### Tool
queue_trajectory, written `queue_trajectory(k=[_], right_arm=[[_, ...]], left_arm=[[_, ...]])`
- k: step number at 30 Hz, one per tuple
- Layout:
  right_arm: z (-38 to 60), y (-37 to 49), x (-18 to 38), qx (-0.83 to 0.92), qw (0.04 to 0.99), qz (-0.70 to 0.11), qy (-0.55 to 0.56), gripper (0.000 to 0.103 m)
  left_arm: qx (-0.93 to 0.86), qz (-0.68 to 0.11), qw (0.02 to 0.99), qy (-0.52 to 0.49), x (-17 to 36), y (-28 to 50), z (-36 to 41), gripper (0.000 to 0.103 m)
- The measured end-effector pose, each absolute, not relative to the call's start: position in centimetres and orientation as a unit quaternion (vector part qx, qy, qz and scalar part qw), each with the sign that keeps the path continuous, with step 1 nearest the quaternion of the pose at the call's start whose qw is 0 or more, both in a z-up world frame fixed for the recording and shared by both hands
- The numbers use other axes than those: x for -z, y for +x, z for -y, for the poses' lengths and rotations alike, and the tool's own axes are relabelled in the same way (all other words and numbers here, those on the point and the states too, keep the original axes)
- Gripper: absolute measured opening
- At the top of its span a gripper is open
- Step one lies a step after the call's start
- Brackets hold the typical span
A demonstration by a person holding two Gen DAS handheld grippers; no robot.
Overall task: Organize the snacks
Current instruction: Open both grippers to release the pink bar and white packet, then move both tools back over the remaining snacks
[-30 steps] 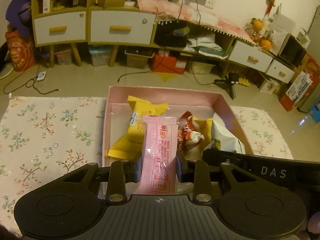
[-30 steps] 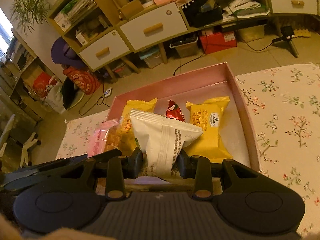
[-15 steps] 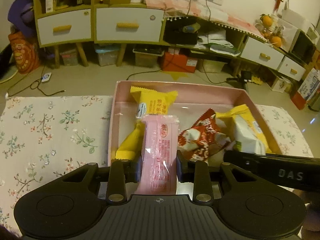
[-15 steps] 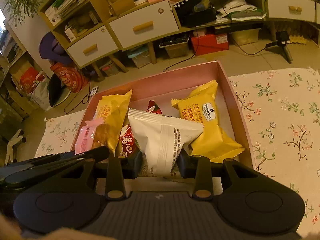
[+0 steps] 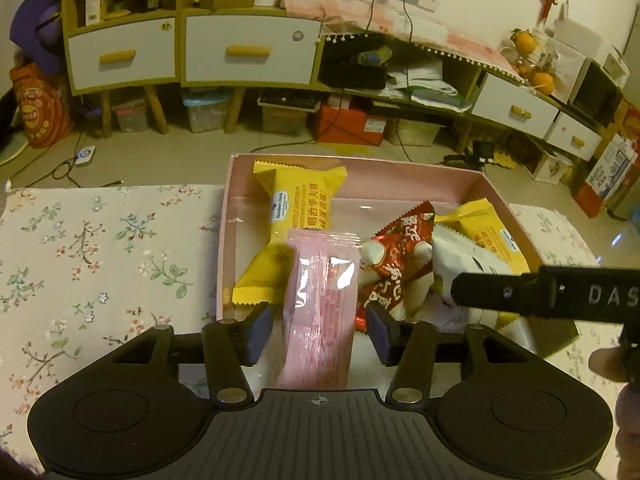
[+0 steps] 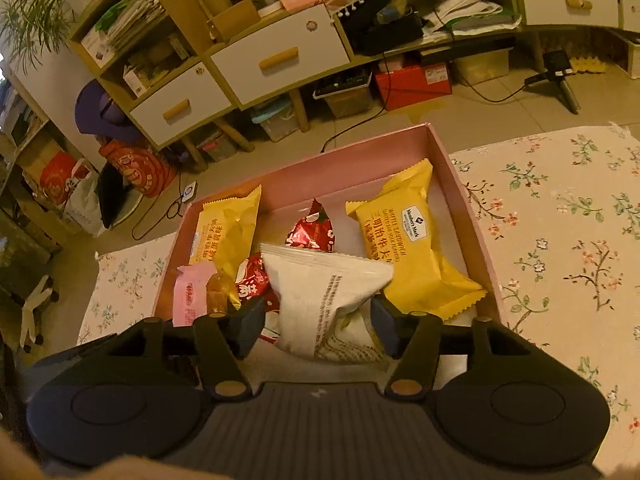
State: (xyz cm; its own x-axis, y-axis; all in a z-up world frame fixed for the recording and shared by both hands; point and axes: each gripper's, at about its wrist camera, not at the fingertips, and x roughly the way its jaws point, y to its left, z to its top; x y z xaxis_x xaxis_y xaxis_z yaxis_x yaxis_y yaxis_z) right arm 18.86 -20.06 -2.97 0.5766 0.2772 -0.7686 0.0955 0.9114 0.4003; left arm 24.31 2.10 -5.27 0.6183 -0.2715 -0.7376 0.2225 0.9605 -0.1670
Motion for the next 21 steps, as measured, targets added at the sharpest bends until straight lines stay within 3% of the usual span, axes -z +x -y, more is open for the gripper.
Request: queue_trajectory(k=[12, 21], right_arm=[[20.4, 16.8, 0.9, -0.048, 0.873, -0.444, 0.195, 0.074], [20.1, 14.5, 0.0, -0.050, 0.873, -0.445, 0.192, 0.079]], left_arm=[[0.134, -0.404, 0.905, -0.007, 3.4, 21.2, -2.1, 0.073], [0.140, -0.395, 0.908, -0.004, 1.6, 17.4, -2.4, 0.080]])
